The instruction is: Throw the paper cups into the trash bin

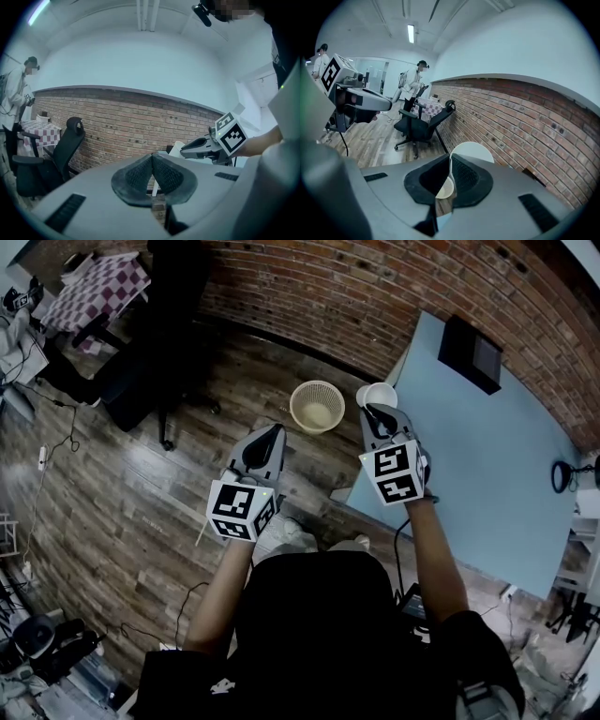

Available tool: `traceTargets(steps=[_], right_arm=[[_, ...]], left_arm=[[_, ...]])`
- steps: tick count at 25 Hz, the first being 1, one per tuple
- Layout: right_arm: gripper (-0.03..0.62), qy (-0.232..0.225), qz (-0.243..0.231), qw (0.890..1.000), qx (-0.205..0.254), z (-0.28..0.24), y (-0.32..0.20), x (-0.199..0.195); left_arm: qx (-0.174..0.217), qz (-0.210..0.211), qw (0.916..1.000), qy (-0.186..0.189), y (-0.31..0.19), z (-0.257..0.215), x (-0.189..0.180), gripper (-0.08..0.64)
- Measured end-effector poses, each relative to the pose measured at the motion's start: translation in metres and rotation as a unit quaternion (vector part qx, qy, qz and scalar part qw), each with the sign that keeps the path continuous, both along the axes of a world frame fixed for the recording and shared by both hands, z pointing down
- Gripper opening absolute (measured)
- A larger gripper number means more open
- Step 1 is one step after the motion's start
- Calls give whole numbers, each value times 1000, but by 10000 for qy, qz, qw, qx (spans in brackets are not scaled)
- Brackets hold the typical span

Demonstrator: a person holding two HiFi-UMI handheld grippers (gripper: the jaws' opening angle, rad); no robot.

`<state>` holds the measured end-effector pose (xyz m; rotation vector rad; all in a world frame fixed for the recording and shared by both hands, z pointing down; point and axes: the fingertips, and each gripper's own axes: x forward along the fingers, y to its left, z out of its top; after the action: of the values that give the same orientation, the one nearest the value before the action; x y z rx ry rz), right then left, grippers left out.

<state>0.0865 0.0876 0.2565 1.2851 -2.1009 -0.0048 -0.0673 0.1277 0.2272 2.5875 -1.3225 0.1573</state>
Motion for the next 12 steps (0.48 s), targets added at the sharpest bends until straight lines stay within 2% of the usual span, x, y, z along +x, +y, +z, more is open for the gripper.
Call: traceTargets(steps=[5,12], right_arm=[[20,-82,-38,9999,74,-6,-7,-32],[20,-123,-308,9992,224,-9,-14,-76]], left_arm=[[6,4,10000,21,2,1,-26,9],[-63,-285,9993,216,1,4,-60,9]])
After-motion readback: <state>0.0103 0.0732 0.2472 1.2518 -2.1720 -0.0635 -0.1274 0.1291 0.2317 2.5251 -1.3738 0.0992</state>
